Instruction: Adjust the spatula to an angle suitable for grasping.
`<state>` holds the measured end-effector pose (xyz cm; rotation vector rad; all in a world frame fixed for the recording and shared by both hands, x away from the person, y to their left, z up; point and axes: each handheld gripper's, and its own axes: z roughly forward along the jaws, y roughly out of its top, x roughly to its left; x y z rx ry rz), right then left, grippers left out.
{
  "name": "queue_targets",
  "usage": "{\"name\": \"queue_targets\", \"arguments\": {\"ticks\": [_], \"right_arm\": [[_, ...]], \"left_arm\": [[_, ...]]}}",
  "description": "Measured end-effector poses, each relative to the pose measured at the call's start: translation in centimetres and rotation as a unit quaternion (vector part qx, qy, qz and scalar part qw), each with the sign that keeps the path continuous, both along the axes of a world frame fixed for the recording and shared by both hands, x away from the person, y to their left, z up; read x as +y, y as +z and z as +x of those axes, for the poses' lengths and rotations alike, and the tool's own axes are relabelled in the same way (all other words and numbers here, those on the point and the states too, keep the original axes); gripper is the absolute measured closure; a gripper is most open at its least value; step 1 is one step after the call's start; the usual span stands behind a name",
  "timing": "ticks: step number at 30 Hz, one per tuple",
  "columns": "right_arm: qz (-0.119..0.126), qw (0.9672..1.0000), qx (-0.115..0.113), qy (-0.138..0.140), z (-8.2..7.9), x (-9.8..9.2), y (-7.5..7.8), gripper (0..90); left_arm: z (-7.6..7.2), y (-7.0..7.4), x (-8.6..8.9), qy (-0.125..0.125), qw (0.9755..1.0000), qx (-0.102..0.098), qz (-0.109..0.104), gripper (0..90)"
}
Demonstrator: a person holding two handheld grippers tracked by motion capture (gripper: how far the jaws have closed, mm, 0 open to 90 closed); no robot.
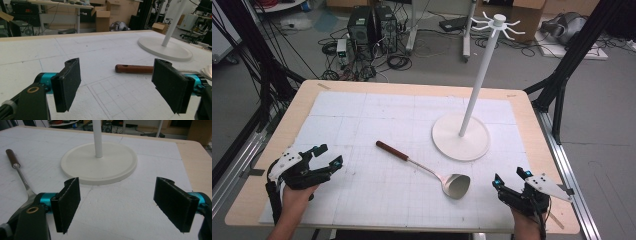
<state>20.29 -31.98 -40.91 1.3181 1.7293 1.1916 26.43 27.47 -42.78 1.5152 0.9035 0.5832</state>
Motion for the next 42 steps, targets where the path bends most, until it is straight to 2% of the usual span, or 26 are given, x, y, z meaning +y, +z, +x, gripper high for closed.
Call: {"name": "queue_targets", "arguments": {"ticks": [3, 7, 12, 14, 15, 17, 18, 21, 26, 30, 33, 34, 36, 38, 39, 40, 42], "right_arm": [[0.005, 1.0000, 0.002, -0.004, 0.0, -0.2, -0.1, 20.7], [0.012, 0.9999, 0.002, -0.010, 0.0, -0.5, -0.2, 20.7], [0.011, 0.9999, 0.003, -0.012, -0.1, -0.5, -0.2, 20.7], [0.009, 0.9999, 0.001, -0.012, -0.1, -0.4, -0.1, 20.7], [0.007, 0.9999, 0.000, -0.011, -0.2, -0.4, 0.0, 20.7], [0.006, 0.9999, 0.000, -0.011, -0.3, -0.2, 0.1, 20.7], [0.003, 1.0000, -0.001, -0.009, -0.4, -0.2, 0.1, 20.7], [0.005, 0.9999, -0.003, -0.013, -0.5, -0.2, 0.3, 20.7], [0.010, 0.9997, 0.000, -0.020, -0.4, -0.4, 0.1, 20.8], [0.010, 0.9998, 0.000, -0.020, -0.3, -0.5, 0.0, 20.7], [0.011, 0.9998, -0.001, -0.017, -0.2, -0.4, 0.0, 20.7], [0.013, 0.9998, 0.002, -0.018, -0.2, -0.4, 0.0, 20.7], [0.016, 0.9997, 0.004, -0.015, -0.2, -0.3, 0.0, 20.8], [0.014, 0.9998, 0.002, -0.015, -0.2, -0.2, 0.1, 20.8], [0.013, 0.9998, 0.000, -0.014, -0.1, -0.2, 0.1, 20.8], [0.012, 0.9998, -0.001, -0.014, -0.1, -0.2, 0.1, 20.8], [0.013, 0.9998, 0.000, -0.016, -0.2, -0.2, 0.1, 20.8]], "left_arm": [[0.1, 0.0, 0.1, 0.003, 1.0000, 0.000, -0.004, 27.1], [0.2, -0.1, 0.1, 0.005, 1.0000, 0.004, 0.002, 29.9], [0.3, 0.0, 0.2, 0.007, 0.9999, 0.012, 0.002, 29.2], [0.3, 0.1, 0.4, 0.001, 0.9999, 0.014, 0.002, 31.8], [0.3, 0.1, 0.4, -0.010, 0.9998, 0.016, 0.002, 36.1], [0.1, 0.2, 0.4, -0.033, 0.9992, 0.020, 0.008, 58.1], [0.0, 0.2, 0.2, -0.041, 0.9989, 0.021, 0.011, 64.9], [0.2, 0.3, -0.3, -0.049, 0.9982, 0.026, 0.022, 85.5], [1.8, 0.3, -1.2, -0.038, 0.9972, 0.043, 0.048, 89.6], [3.6, 0.8, -2.1, -0.033, 0.9973, 0.047, 0.046, 89.7], [5.3, 1.4, -2.8, -0.028, 0.9966, 0.051, 0.057, 89.8], [5.8, 1.5, -3.2, -0.028, 0.9967, 0.053, 0.054, 89.8], [7.0, 1.8, -3.8, -0.035, 0.9950, 0.070, 0.063, 89.8], [8.2, 2.1, -4.6, -0.044, 0.9937, 0.084, 0.059, 89.8], [8.7, 2.2, -5.0, -0.048, 0.9934, 0.085, 0.061, 89.8], [9.1, 2.3, -5.5, -0.052, 0.9926, 0.088, 0.066, 89.8], [10.0, 2.4, -6.3, -0.058, 0.9901, 0.092, 0.090, 89.8]]}}
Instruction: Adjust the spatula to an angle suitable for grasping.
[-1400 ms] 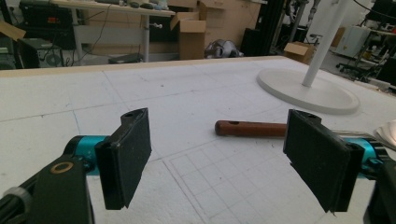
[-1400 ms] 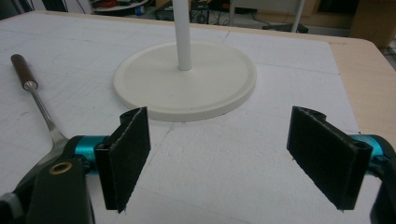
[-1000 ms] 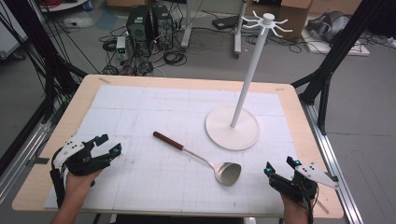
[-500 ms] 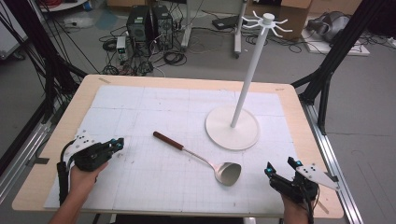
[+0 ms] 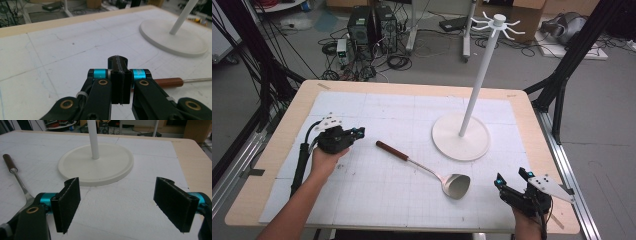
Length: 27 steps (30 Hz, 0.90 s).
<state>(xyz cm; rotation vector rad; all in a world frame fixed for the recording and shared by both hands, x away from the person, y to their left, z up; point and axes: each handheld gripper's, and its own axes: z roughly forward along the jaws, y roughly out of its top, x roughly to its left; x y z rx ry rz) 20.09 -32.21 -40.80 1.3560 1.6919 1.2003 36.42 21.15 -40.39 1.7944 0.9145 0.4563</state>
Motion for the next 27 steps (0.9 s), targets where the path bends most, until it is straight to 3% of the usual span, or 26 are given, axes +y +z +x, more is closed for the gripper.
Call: {"name": "queue_targets", "arguments": {"ticks": [7, 14, 20, 27], "right_arm": [[0.001, 1.0000, 0.001, -0.001, -0.1, -0.3, 0.0, 20.8], [0.001, 1.0000, 0.001, -0.002, -0.1, -0.3, 0.0, 20.8], [0.004, 1.0000, 0.002, -0.001, -0.3, -0.3, 0.1, 20.8], [0.003, 1.0000, 0.001, -0.002, -0.3, -0.4, 0.0, 20.9]], "left_arm": [[2.4, -1.4, -1.5, -0.016, 0.9979, 0.033, 0.053, 89.6], [3.2, -3.2, -2.2, -0.024, 0.9949, 0.057, 0.079, 89.5], [3.3, -4.0, -2.6, -0.036, 0.9919, 0.081, 0.092, 89.5], [3.2, -4.2, -2.8, -0.039, 0.9910, 0.089, 0.091, 89.5]]}}
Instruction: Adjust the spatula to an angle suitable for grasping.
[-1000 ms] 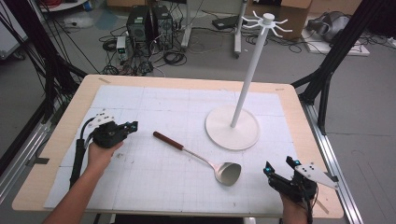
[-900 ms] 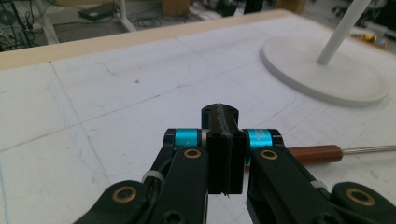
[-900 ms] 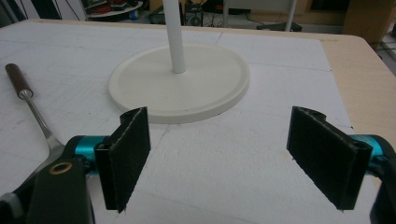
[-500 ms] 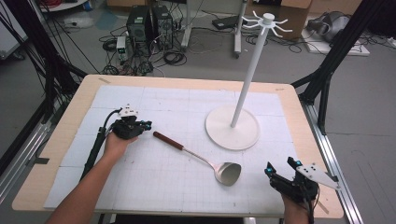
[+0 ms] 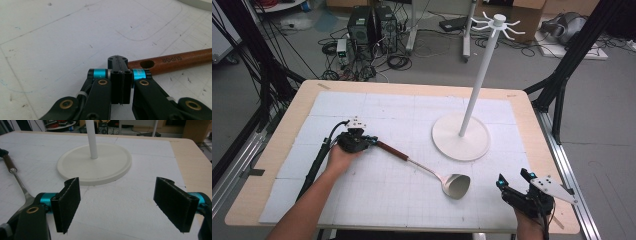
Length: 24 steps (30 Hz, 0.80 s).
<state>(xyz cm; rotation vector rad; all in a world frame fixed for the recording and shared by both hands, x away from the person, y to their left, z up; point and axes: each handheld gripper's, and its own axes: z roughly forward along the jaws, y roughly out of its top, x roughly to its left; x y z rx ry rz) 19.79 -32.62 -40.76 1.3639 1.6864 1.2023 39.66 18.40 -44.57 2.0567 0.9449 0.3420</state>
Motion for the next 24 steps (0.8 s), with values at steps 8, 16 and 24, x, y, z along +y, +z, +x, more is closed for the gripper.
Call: {"name": "queue_targets", "arguments": {"ticks": [8, 16, 24], "right_arm": [[-0.005, 1.0000, -0.001, 0.003, 0.1, 0.1, 0.0, 20.9], [-0.002, 1.0000, 0.001, 0.004, 0.1, 0.1, 0.0, 20.9], [-0.005, 1.0000, -0.001, 0.005, 0.1, 0.1, 0.0, 20.9]], "left_arm": [[-0.3, 0.1, -0.5, -0.018, 0.9996, -0.018, 0.011, 89.5], [-0.4, 0.0, -1.0, -0.023, 0.9994, -0.026, 0.010, 89.5], [-0.2, -0.3, -1.2, -0.018, 0.9995, -0.025, 0.011, 89.1]]}}
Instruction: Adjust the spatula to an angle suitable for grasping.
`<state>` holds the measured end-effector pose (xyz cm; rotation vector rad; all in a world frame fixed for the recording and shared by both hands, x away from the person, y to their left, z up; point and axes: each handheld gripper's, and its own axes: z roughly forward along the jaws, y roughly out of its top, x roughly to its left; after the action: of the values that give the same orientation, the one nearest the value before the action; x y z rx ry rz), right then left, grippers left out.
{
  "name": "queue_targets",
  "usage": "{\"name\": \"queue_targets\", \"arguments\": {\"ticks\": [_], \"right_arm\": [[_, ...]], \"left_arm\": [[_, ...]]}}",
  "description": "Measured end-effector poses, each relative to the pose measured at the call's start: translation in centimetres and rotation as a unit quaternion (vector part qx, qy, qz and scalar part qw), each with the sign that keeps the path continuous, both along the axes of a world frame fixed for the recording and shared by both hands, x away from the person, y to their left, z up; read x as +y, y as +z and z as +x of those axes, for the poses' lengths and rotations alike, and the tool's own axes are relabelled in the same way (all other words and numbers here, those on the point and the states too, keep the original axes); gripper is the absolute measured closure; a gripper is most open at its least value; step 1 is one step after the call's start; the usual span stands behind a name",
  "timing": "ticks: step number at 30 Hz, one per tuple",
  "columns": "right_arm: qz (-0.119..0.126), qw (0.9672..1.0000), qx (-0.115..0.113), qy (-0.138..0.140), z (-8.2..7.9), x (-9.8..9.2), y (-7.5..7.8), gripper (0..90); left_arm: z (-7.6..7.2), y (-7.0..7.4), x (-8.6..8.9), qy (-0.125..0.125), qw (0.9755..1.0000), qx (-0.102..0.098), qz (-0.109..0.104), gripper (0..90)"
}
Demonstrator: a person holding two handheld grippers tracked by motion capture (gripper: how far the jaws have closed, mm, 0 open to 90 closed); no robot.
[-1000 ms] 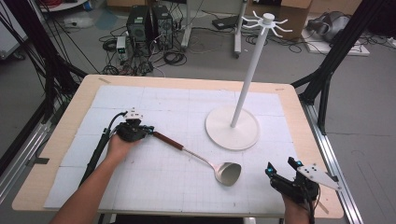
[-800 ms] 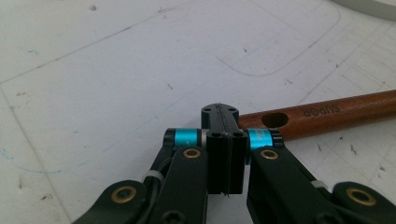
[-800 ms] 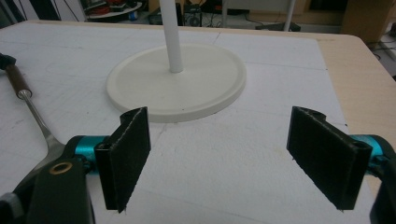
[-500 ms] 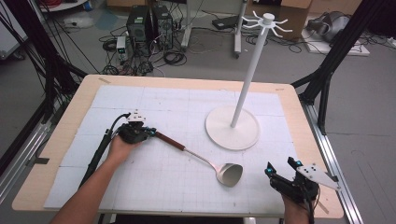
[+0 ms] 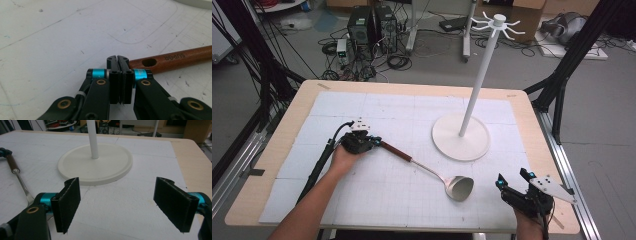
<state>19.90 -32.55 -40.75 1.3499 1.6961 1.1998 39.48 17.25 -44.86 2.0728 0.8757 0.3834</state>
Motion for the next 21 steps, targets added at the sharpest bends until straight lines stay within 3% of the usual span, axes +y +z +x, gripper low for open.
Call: {"name": "queue_targets", "arguments": {"ticks": [10, 21], "right_arm": [[0.000, 1.0000, 0.001, 0.000, 0.1, 0.1, 0.0, 20.9], [0.001, 1.0000, 0.002, 0.000, 0.1, 0.1, 0.0, 20.9]], "left_arm": [[-0.8, 0.0, -1.3, -0.031, 0.9995, -0.005, 0.001, 89.2], [-2.2, 0.0, -3.4, -0.058, 0.9982, 0.001, -0.017, 89.1]]}}
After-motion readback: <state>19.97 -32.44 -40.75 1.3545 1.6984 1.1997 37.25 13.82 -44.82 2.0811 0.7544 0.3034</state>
